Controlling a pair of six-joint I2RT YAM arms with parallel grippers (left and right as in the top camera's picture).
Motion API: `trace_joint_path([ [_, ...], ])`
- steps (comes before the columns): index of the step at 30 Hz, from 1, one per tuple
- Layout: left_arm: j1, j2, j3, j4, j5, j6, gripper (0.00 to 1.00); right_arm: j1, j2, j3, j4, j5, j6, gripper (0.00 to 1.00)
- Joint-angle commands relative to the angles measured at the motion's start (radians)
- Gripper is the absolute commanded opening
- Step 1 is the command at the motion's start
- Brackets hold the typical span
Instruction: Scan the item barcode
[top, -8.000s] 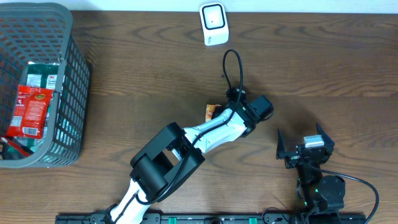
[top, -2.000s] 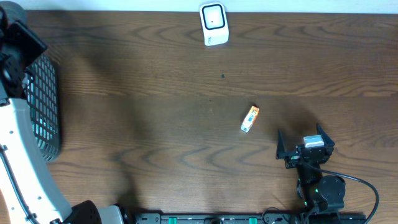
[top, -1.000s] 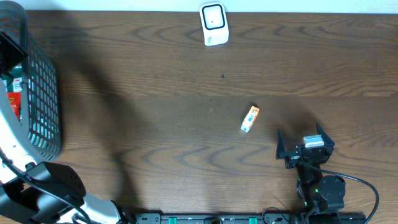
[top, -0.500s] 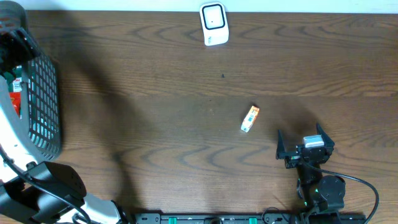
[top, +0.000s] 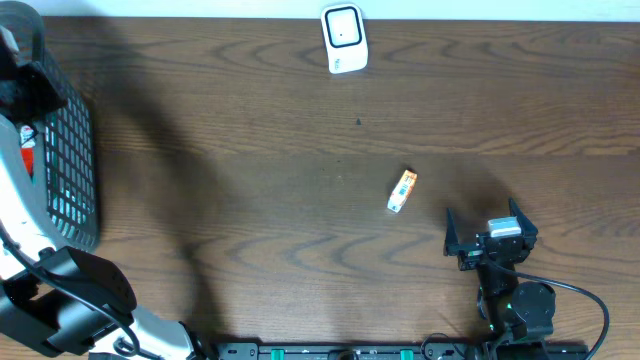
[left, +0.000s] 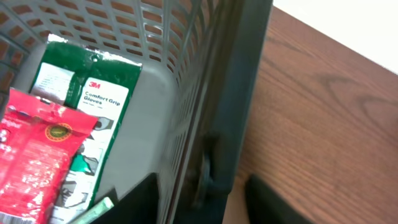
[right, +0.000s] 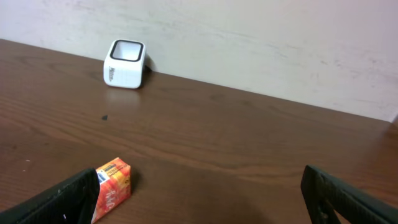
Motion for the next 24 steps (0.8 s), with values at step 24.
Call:
trace_joint_path([
  [24,-0.076,-0.039,0.002,-0.040,0.177,0.144,0.13,0.003,-0.005,-0.001,-0.005,-0.005,-0.011,0.99],
])
